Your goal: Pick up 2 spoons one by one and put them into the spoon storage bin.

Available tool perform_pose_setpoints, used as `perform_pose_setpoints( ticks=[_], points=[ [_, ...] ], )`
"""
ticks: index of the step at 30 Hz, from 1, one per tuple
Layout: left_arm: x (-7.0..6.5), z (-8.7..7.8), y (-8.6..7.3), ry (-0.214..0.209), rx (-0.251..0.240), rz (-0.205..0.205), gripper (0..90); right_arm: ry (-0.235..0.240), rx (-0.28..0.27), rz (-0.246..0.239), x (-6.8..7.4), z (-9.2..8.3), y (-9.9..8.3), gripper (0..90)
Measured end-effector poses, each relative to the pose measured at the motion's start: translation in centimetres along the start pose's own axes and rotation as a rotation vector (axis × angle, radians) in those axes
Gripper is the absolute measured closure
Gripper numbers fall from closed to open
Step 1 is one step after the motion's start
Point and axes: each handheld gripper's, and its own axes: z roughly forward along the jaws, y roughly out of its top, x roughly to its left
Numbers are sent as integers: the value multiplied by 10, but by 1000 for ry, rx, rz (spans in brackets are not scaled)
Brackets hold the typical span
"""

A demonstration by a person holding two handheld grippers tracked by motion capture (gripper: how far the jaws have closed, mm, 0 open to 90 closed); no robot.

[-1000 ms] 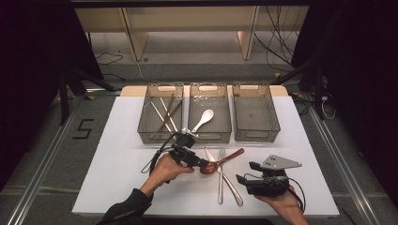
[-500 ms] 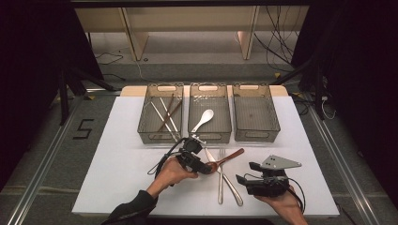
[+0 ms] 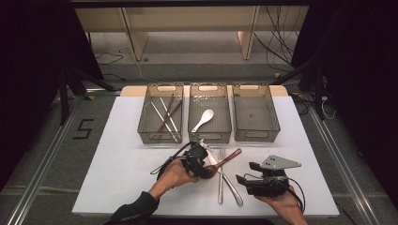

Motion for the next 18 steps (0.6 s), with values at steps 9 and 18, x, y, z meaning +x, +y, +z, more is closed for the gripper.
perform_pose_setpoints(
  ticks=[9,18],
  points=[
    [-11,2,2,-81,13,42,697,-1,-2,-3,0,0,0,313],
    [-5,4,2,-142,-2,-38,798,-2,-2,0,-1,-1,0,313]
  ],
)
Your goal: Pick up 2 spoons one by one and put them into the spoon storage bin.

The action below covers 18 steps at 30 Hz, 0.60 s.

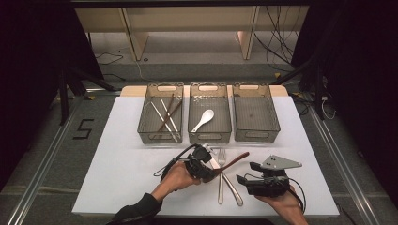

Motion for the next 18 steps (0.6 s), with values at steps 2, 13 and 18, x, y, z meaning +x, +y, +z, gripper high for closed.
perform_pose_setpoints(
  ticks=[2,13,18],
  points=[
    [2,0,0,-9,-2,-5,800,-1,-1,1,0,0,0,313],
    [10,-16,1,8,-61,-29,803,-1,-2,0,0,0,0,313],
    [16,-29,3,16,-100,-39,803,0,-2,-1,0,0,0,313]
  ],
)
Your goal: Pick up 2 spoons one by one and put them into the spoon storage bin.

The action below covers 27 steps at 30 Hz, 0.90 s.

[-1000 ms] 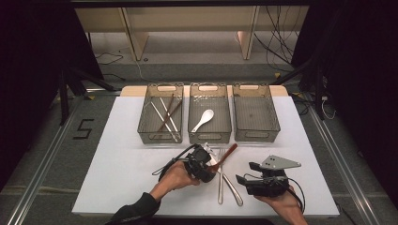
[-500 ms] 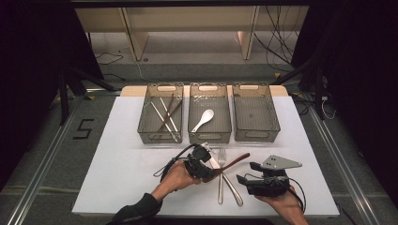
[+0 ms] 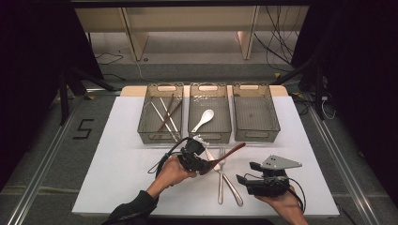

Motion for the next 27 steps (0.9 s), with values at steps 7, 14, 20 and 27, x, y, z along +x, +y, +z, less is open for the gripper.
perform_pose_setpoints(
  ticks=[7,14,20,27],
  points=[
    [10,-16,5,11,-62,-25,803,-1,4,3,0,0,0,313],
    [22,-33,11,34,-123,-51,803,-1,3,3,0,1,0,313],
    [35,-50,19,50,-172,-73,803,-1,2,6,0,1,0,313],
    [51,-65,36,81,-222,-100,803,0,2,6,-1,1,0,313]
  ],
)
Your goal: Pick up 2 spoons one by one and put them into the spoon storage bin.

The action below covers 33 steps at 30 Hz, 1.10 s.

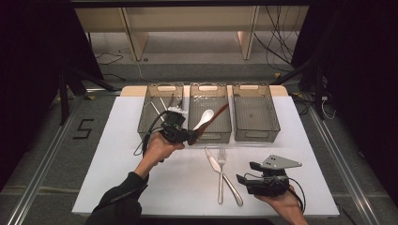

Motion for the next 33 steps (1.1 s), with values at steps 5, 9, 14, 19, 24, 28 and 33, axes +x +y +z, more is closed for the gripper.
perform_pose_setpoints(
  ticks=[5,9,14,19,24,28,33],
  points=[
    [8,1,14,31,-17,-8,802,2,0,0,0,0,0,313],
    [13,5,24,46,-28,-21,802,1,2,7,0,0,0,313],
    [17,12,31,62,-33,-37,802,2,4,6,-1,-1,-1,313],
    [19,20,33,74,-23,-44,802,2,1,6,-1,-1,-1,313],
    [24,27,33,97,-23,-59,801,2,1,4,-1,-1,-1,313],
    [26,30,32,115,-21,-67,801,2,1,4,-1,-1,-1,313],
    [31,34,30,126,-21,-84,800,5,2,2,-1,0,-1,313]
  ],
)
